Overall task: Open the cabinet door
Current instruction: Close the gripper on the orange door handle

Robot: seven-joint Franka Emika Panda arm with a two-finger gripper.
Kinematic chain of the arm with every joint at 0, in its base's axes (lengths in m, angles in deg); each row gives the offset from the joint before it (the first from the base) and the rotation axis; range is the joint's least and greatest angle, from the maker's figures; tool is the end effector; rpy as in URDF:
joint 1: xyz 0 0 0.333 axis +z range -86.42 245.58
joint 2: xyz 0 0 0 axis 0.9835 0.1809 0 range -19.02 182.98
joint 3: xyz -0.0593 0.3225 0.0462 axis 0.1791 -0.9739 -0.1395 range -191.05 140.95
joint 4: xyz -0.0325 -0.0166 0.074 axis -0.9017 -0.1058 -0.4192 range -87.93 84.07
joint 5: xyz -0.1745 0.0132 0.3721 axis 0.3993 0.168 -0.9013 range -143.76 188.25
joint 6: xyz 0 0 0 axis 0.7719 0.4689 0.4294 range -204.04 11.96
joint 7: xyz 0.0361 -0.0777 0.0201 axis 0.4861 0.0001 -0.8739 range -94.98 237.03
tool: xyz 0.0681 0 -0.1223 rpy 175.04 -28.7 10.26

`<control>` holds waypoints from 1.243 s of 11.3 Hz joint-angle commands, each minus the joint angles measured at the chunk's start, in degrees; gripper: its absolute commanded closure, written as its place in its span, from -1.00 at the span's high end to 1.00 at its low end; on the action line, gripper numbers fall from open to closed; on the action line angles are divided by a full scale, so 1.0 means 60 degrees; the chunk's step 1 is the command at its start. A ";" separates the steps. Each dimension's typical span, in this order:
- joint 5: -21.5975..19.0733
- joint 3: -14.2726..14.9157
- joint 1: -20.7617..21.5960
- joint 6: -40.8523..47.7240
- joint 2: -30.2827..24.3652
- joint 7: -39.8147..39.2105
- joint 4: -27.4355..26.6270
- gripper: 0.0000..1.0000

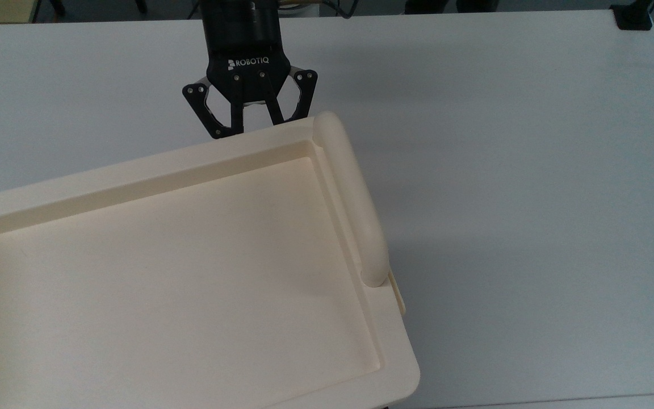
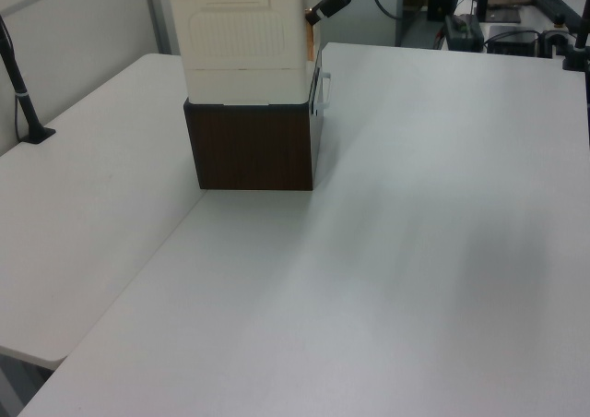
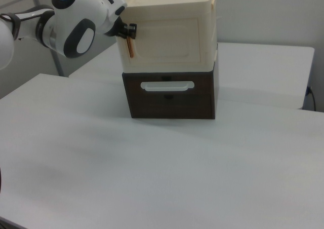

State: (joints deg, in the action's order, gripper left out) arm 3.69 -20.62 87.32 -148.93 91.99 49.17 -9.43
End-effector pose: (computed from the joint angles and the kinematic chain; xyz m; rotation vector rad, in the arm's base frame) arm 0.7110 0.0345 0.5853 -2.7239 -0.2693 -1.3754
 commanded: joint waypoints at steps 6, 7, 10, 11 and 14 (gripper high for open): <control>-0.0028 -0.0240 -0.0074 -0.0116 0.0120 0.0053 0.0181 -0.96; -0.0028 -0.0254 -0.0103 -0.0101 0.0032 0.0038 0.0065 -0.96; -0.0028 -0.0254 -0.0307 0.0204 -0.0421 0.0038 -0.0390 -0.91; -0.0028 -0.0240 -0.0395 0.0512 -0.0510 0.0038 -0.0391 -0.91; -0.0028 -0.0240 -0.0674 0.1099 -0.0642 0.0023 -0.0391 -0.91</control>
State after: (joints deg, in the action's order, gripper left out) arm 3.70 -22.05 85.96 -145.70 90.66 49.17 -9.79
